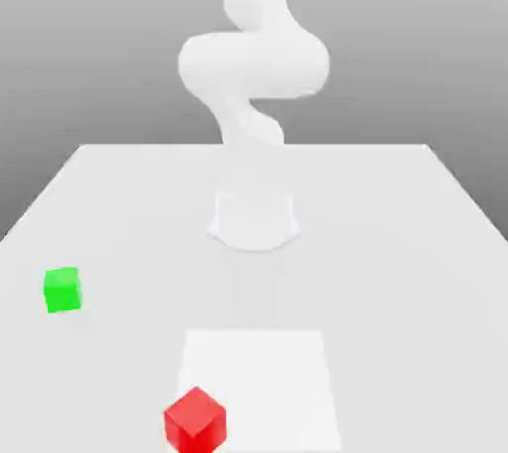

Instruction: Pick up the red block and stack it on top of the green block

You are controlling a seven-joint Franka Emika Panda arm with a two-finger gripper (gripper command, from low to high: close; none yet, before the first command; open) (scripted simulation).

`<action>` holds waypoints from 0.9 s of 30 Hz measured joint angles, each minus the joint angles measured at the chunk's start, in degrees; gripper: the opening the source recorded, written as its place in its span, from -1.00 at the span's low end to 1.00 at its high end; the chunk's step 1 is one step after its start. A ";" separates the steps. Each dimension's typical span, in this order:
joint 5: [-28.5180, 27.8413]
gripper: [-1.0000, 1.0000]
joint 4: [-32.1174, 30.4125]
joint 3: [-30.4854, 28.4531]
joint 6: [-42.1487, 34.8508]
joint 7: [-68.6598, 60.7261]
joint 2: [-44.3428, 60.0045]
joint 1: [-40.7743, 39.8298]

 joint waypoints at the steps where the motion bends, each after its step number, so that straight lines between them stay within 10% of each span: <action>1: -0.38 0.00 -0.28 0.55 0.78 1.54 2.26 -0.87; 27: -2.12 0.00 -6.49 3.41 21.01 31.92 55.89 -10.85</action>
